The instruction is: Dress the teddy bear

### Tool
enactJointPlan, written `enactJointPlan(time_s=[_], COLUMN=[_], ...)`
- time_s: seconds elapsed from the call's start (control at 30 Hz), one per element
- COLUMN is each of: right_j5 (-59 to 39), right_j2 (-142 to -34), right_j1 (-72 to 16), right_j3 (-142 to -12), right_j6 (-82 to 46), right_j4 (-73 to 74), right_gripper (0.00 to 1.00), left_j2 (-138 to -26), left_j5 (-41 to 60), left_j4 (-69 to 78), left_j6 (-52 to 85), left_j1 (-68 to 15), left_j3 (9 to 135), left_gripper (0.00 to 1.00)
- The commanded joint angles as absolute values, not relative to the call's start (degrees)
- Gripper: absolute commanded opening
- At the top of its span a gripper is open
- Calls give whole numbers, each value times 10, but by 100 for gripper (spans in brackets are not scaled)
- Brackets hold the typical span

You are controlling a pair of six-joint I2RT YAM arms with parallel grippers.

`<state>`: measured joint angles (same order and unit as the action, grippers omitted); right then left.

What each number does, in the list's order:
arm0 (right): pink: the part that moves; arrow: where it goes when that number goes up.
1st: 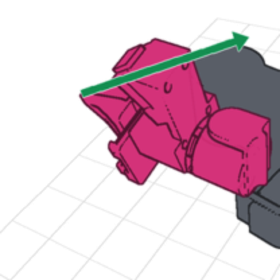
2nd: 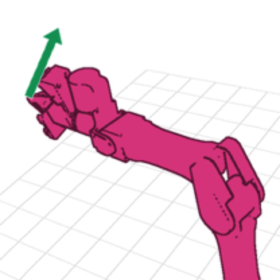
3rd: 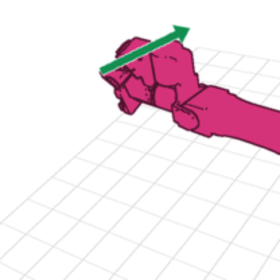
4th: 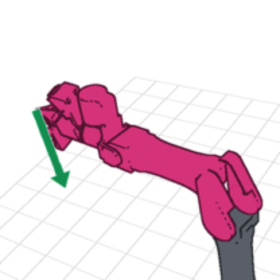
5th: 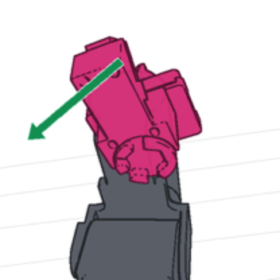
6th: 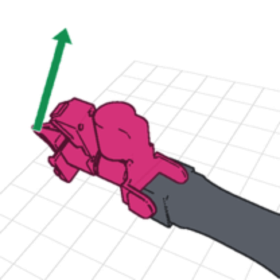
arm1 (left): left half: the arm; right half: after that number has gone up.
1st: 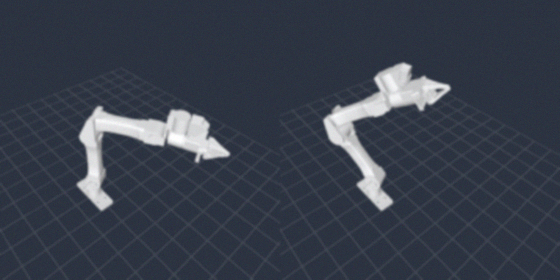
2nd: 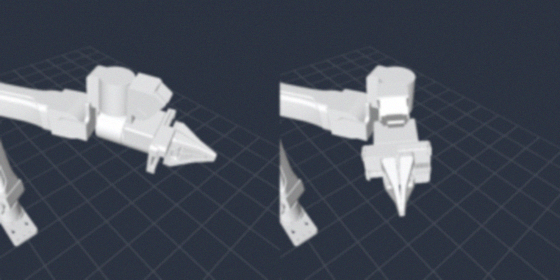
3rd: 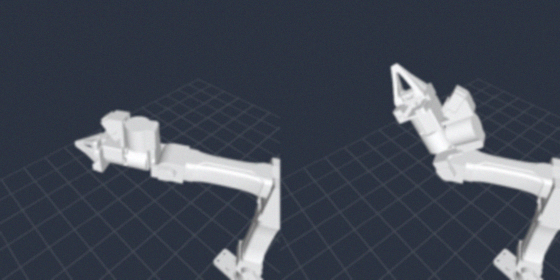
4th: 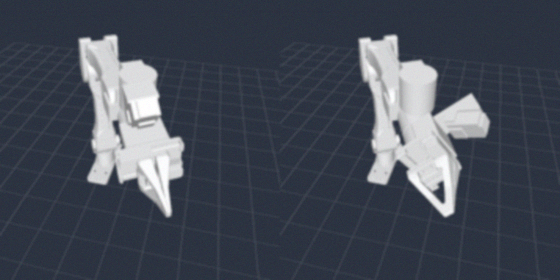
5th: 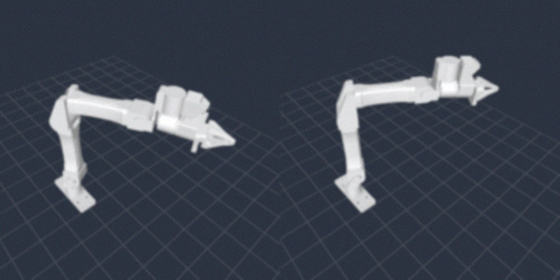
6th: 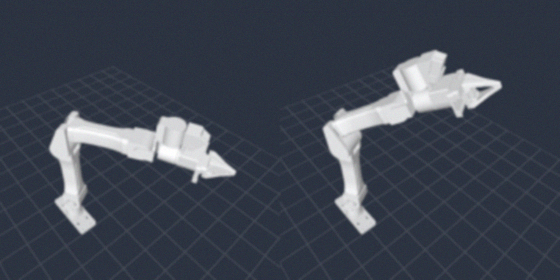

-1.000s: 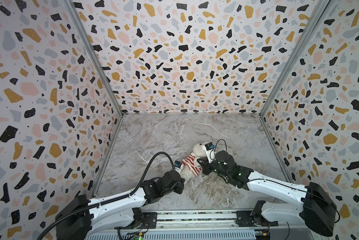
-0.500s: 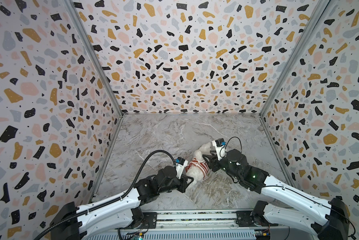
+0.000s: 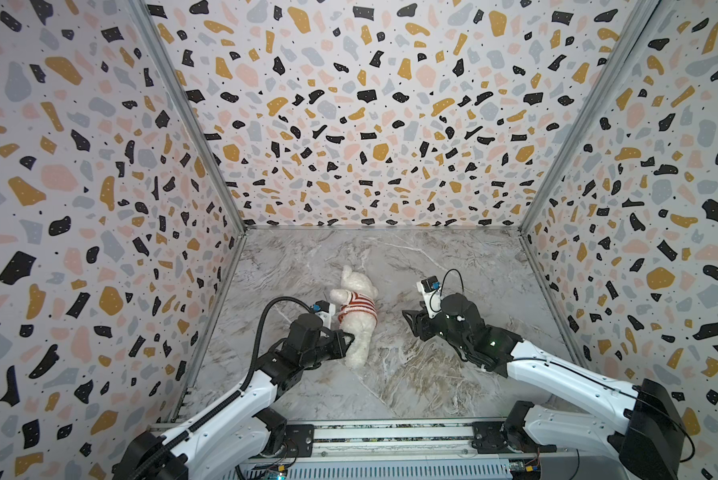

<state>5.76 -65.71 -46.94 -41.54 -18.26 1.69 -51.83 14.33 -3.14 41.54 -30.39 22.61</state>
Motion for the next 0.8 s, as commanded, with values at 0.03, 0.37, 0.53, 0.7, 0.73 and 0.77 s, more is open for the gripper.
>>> enactJointPlan(time_s=[0.03, 0.37, 0.53, 0.7, 0.73, 0.77], right_j5=[1, -40, -42, -53, -57, -62], right_j2=[-699, -736, -736, -747, -752, -755], right_j1=[-453, -457, -461, -462, -462, -463], right_j3=[-452, -461, -462, -470, -472, -475], right_j6=[-168, -173, -172, -167, -167, -166], right_j4=[55, 71, 76, 84, 86, 88], right_gripper=[62, 62, 62, 62, 62, 62], left_j2=[-520, -523, -457, -444, -450, -454], left_j5=[36, -133, -157, -73, -53, -38], left_j4=[-80, -137, -177, -182, -179, -170], left_j6=[367, 373, 367, 361, 363, 367], left_j1=[-267, -238, -239, -239, -240, -239], left_j3=[209, 234, 257, 290, 298, 302], left_gripper=[0, 67, 75, 73, 73, 73])
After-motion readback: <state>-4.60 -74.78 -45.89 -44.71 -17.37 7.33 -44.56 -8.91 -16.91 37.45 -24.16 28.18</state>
